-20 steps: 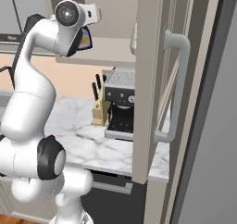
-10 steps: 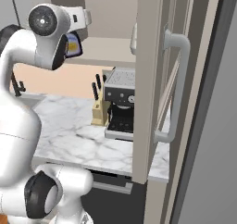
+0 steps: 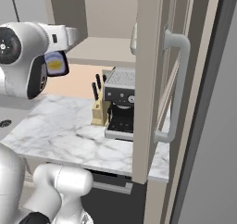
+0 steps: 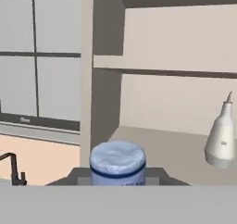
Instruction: Move the condiment bottle and oil and vinegar bottle from the cabinet to the dining counter.
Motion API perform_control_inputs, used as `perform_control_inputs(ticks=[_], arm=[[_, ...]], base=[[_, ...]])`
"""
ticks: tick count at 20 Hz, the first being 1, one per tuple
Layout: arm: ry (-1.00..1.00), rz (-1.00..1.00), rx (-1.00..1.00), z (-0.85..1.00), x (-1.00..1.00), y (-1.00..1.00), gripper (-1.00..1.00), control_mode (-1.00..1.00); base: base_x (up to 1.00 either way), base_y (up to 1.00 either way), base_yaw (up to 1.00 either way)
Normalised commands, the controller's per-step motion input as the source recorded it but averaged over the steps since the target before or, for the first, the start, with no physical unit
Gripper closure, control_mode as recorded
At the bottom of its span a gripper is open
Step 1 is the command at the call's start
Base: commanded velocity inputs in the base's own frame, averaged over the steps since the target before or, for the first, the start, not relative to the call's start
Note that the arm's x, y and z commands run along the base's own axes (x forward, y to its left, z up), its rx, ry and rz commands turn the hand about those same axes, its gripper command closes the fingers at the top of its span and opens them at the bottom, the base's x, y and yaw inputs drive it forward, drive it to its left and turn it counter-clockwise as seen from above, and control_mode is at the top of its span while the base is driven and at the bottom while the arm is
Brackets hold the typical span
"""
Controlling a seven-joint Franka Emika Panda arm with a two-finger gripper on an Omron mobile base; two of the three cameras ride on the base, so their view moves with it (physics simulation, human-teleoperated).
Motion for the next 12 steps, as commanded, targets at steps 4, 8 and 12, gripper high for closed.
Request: perform_control_inputs(ticks=[4, 8, 12], arm=[[0.1, -0.07, 0.05, -0.34, -0.88, 0.0, 1.0, -1.0], [0.19, -0.09, 0.01, -0.35, -0.39, 0.0, 1.0, -1.0], [0.16, -0.09, 0.0, -0.33, -0.12, 0.0, 1.0, -1.0]], base=[[0.0, 0.0, 0.0], [0.0, 0.0, 0.0], [0.0, 0.0, 0.0]])
